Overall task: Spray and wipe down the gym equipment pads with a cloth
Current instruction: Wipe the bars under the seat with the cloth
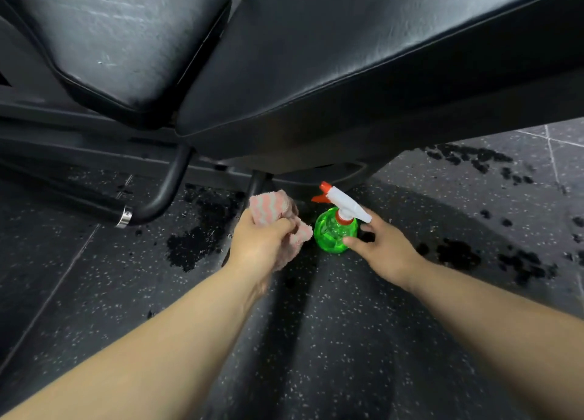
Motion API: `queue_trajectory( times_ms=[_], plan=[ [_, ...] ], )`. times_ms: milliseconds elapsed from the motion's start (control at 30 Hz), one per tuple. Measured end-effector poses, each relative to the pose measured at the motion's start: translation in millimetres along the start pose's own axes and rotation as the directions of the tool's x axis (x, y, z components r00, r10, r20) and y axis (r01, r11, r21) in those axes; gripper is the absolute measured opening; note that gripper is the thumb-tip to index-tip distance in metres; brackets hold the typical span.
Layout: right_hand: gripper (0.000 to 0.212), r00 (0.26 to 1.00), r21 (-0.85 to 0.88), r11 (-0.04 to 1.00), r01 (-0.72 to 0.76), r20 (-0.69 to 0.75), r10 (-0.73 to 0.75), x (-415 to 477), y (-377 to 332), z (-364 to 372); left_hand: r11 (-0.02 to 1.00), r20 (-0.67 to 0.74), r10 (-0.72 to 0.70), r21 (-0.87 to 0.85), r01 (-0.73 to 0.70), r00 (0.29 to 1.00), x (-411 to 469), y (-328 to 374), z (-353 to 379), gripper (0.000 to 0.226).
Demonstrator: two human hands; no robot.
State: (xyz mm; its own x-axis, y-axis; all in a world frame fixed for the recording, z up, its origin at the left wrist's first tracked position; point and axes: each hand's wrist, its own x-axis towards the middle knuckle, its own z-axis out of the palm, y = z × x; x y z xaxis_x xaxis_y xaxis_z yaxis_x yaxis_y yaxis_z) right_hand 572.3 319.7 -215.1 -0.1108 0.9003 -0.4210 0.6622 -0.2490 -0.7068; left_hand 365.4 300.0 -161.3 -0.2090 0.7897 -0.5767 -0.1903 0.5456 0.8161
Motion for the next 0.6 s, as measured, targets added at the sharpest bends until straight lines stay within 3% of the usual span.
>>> queue_trajectory(
  times_ms=[100,167,233,300,367,467,533,600],
  plan=[
    [0.06,0.998,0.092,0.995,0.028,-0.052,-0.024,6.9,3.0,9.3,0.998,0.003,-0.029,-0.064,0.03,1.0,-0.9,7.4,1.1,0.018],
    [0.042,0.995,0.082,0.996,0.046,-0.098,-0.038,15.6,-7.0,15.6,0.994,0.018,-0.064,-0.086,0.065,0.998,-2.2,9.1,-1.2,0.019],
    [0.026,0.976,-0.125,0.984,0.131,-0.161,-0.15,18.5,-21.0,23.2,0.992,-0.001,-0.102,-0.078,0.102,0.995,-7.2,12.0,-8.4,0.02],
    [0.021,0.922,-0.329,0.905,0.269,-0.185,-0.341,11.4,-32.5,30.7,0.994,-0.019,-0.104,-0.047,0.103,0.994,-19.0,20.3,-17.9,0.021],
    [0.019,0.878,-0.358,0.862,0.359,-0.185,-0.442,-10.8,-46.8,34.3,0.996,-0.03,-0.078,0.032,0.079,0.997,-41.2,28.5,-27.2,0.021],
    [0.034,0.884,-0.357,0.854,0.378,-0.136,-0.447,-61.0,-84.5,23.1,0.99,-0.036,-0.13,0.056,0.132,0.991,-92.8,59.9,-41.4,0.026],
    [0.033,0.921,-0.288,0.895,0.34,-0.092,-0.379,-100.3,-120.6,6.7,0.983,-0.054,-0.168,0.071,0.171,0.984,-129.6,92.9,-52.6,0.03],
    [0.03,0.934,-0.204,0.925,0.319,-0.098,-0.344,-140.1,-156.4,-10.1,0.985,-0.066,-0.12,0.116,0.127,0.991,-162.2,123.9,-59.3,0.028]
  ],
)
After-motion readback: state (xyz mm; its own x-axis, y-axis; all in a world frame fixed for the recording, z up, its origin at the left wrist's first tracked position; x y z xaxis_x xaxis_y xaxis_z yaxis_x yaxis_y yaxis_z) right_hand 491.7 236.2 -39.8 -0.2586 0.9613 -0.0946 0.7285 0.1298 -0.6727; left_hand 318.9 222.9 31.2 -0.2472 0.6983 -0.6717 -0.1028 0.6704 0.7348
